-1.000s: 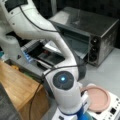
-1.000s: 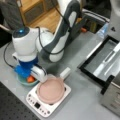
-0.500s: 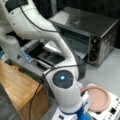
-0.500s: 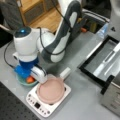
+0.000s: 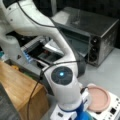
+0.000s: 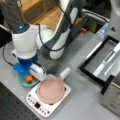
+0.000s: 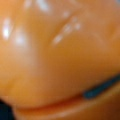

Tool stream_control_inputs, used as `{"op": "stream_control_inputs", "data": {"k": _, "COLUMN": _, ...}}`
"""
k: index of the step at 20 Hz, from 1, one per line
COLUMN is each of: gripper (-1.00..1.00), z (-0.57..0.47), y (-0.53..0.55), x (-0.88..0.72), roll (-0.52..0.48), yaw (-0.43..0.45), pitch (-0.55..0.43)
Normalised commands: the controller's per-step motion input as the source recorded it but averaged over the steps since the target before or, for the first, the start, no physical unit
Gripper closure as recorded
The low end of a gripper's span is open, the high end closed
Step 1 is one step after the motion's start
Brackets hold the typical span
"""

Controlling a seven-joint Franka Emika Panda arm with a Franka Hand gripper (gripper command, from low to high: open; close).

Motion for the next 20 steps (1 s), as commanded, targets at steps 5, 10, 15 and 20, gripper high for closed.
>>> {"op": "stream_control_inputs", "data": {"k": 5, "gripper": 1.0, "z": 0.29, "y": 0.07, "x": -0.08, "roll": -0.101, "yaw": -0.036, "pitch": 0.131}}
{"op": "stream_control_inputs", "data": {"k": 10, "gripper": 1.0, "z": 0.14, "y": 0.22, "x": -0.02, "roll": -0.165, "yaw": -0.046, "pitch": 0.109}}
{"op": "stream_control_inputs", "data": {"k": 15, "gripper": 1.0, "z": 0.09, "y": 0.42, "x": -0.03, "roll": -0.202, "yaw": -0.031, "pitch": 0.083}}
{"op": "stream_control_inputs", "data": {"k": 20, "gripper": 1.0, "z": 0.07, "y": 0.49, "x": -0.06, "roll": -0.258, "yaw": 0.048, "pitch": 0.093}}
